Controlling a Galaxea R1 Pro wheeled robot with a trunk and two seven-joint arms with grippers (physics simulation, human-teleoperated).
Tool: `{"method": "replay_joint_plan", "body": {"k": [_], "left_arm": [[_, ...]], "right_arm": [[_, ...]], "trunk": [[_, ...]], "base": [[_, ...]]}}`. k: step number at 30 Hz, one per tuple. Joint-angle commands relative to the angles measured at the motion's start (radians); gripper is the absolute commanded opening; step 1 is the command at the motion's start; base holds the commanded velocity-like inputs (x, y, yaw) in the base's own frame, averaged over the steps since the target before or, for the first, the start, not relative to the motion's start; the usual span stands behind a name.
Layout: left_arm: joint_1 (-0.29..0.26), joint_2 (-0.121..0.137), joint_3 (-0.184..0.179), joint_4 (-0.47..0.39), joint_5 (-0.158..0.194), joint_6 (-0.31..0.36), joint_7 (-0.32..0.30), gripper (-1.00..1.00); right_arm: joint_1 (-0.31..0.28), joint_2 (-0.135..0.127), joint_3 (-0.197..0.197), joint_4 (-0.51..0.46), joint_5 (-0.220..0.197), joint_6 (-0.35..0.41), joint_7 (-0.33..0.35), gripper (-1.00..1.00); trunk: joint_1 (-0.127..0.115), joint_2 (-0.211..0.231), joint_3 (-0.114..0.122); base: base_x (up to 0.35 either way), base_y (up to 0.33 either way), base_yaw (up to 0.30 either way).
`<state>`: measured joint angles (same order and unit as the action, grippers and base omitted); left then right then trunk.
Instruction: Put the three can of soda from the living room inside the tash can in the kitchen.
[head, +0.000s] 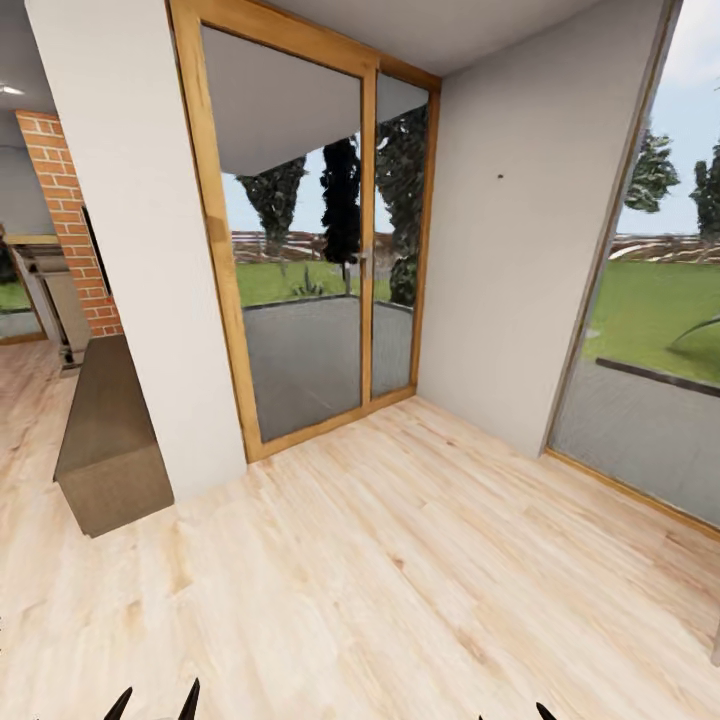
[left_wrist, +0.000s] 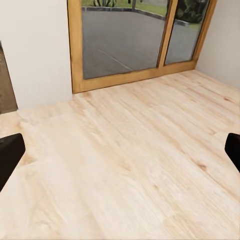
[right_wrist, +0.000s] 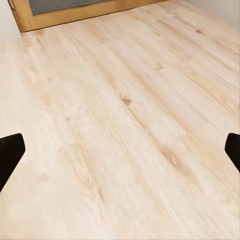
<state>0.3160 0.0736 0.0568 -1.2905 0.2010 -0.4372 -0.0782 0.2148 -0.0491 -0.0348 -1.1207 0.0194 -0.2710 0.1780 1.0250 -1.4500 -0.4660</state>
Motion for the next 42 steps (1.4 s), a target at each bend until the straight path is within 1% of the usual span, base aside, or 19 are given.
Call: {"method": "replay_joint_plan", "body": {"k": [1,9,14,40,42], "left_arm": [[0.0,0.0,0.0,0.0,0.0,0.0,0.0,1.0],[0.0,0.0,0.0,0.0,0.0,0.0,0.0,1.0],[0.0,0.0,0.0,0.0,0.0,0.0,0.0,1.0],[0.0,0.0,0.0,-0.001,0.0,0.0,0.0,1.0],[0.0,0.0,0.0,-0.001,0.0,0.0,0.0,1.0]], "right_arm": [[0.0,0.0,0.001,0.001,0.0,0.0,0.0,1.0],[0.0,0.0,0.006,0.004,0.0,-0.002,0.0,1.0],[0.0,0.0,0.006,0.004,0.001,-0.002,0.0,1.0],[0.0,0.0,0.007,0.012,0.002,-0.002,0.0,1.0],[0.0,0.001,0.007,0.012,0.012,-0.002,0.0,1.0]], "trunk": [[0.0,0.0,0.0],[0.0,0.0,0.0],[0.0,0.0,0.0],[0.0,0.0,0.0],[0.0,0.0,0.0]], "base": [[0.222,-0.259,0.224],[0.227,-0.224,0.245],[0.163,-0.125,0.252],[0.121,-0.005,0.253],[0.116,0.0,0.253]]}}
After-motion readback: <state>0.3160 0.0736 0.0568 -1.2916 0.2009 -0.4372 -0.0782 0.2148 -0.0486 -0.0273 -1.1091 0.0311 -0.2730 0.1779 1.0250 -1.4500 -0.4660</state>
